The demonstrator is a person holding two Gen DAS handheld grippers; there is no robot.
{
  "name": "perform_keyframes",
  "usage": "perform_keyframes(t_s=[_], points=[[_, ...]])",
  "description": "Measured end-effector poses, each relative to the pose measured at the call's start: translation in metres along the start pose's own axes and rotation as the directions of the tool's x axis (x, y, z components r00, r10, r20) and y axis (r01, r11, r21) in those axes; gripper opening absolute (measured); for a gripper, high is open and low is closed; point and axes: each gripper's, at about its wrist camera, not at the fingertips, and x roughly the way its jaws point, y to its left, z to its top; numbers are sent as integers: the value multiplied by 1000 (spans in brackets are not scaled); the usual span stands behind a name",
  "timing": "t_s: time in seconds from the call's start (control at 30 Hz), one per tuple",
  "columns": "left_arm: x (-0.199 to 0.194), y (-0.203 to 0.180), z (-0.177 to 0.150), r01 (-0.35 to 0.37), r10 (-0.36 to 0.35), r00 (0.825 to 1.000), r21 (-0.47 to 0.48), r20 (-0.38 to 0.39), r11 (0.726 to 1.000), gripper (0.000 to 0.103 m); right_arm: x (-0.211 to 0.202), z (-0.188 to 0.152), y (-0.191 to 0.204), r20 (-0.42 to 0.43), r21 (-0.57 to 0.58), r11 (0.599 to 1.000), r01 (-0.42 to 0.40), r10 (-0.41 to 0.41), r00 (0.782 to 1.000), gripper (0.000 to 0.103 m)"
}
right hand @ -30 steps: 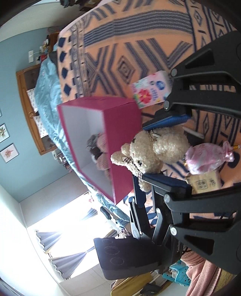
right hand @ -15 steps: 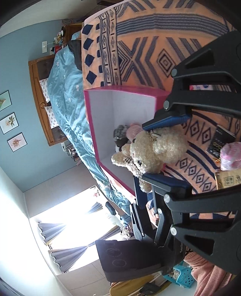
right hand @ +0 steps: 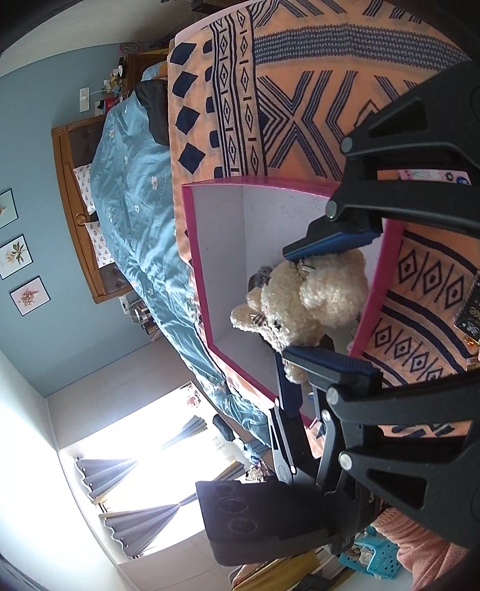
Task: Organize objects
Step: 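Lower the teddy bear into the pink box and release it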
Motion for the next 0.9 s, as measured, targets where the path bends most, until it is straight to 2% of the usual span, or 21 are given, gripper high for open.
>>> perform_keyframes(t_s=[0.33, 0.53, 0.73, 0.9], points=[[37, 17, 2, -32, 29, 997, -42, -78, 999, 42, 30, 5, -17, -44, 27, 998, 53, -52, 998, 50], [57, 21, 2, -95, 89, 988, -49, -123, 994, 42, 48, 2, -21, -74, -9, 991, 135, -135, 988, 53], [57, 22, -3, -100, 93, 990, -63, -104, 993, 43, 42, -4, -23, -62, -19, 987, 157, -158, 985, 56], [44, 17, -6, -109, 105, 992, -54, -67, 993, 46, 33, -6, -24, -45, -16, 989, 147, -148, 988, 56]])
